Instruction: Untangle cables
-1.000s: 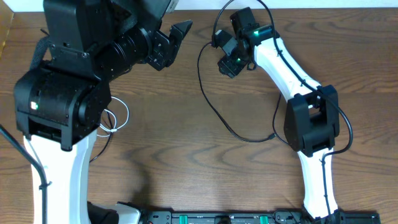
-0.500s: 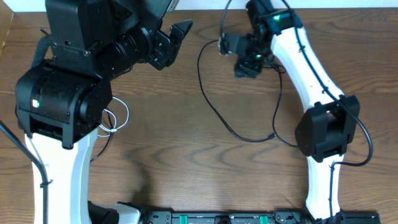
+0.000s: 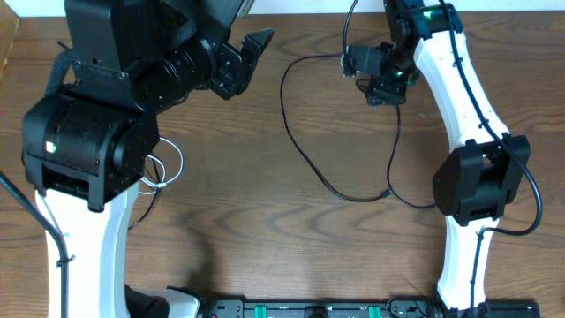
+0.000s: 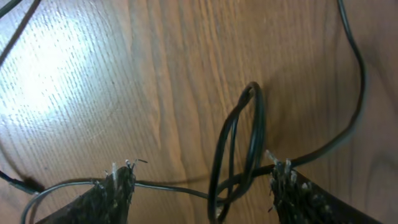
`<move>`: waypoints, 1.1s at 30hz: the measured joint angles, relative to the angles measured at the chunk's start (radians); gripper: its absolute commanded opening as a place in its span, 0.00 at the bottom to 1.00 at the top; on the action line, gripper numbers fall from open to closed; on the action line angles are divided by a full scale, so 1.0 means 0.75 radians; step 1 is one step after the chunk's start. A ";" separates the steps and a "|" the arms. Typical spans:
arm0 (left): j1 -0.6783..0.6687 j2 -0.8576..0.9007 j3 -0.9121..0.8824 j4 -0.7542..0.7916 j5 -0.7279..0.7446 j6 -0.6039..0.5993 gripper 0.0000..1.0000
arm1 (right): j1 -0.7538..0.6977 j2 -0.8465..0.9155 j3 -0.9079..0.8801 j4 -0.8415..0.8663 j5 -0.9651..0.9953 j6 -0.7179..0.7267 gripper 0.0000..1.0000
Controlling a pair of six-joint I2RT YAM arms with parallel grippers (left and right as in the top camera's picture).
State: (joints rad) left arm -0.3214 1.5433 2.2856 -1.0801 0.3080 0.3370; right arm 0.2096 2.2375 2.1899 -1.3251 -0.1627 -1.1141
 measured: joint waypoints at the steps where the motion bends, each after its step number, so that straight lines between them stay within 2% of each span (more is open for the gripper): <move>1: 0.000 0.000 0.000 -0.001 0.000 0.000 0.64 | 0.000 0.000 0.000 0.006 0.000 -0.004 0.62; 4: 0.000 0.000 0.000 -0.002 0.000 0.000 0.64 | 0.000 0.000 -0.002 0.019 -0.001 -0.005 0.59; 6: 0.000 0.000 0.000 -0.002 0.000 0.000 0.64 | 0.000 0.000 -0.013 0.041 -0.001 -0.003 0.49; 11: 0.000 0.000 0.000 -0.002 0.000 0.000 0.64 | 0.000 0.008 -0.046 0.047 -0.003 0.008 0.39; 13: 0.000 0.000 0.000 -0.002 0.000 0.000 0.64 | -0.001 0.019 -0.046 0.047 -0.010 0.008 0.09; 14: 0.000 0.000 0.000 -0.002 0.000 -0.001 0.64 | -0.003 0.024 -0.047 0.048 -0.013 0.008 0.02; 23: -0.001 0.000 0.000 -0.002 0.000 0.000 0.64 | -0.037 0.048 -0.052 0.079 -0.042 0.050 0.02; 33: 0.000 0.000 0.000 -0.002 0.000 0.000 0.64 | -0.248 0.048 -0.052 0.120 -0.041 0.278 0.02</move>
State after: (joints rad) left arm -0.3214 1.5433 2.2856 -1.0813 0.3080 0.3370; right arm 0.0238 2.2738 2.1506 -1.2350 -0.1936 -0.9054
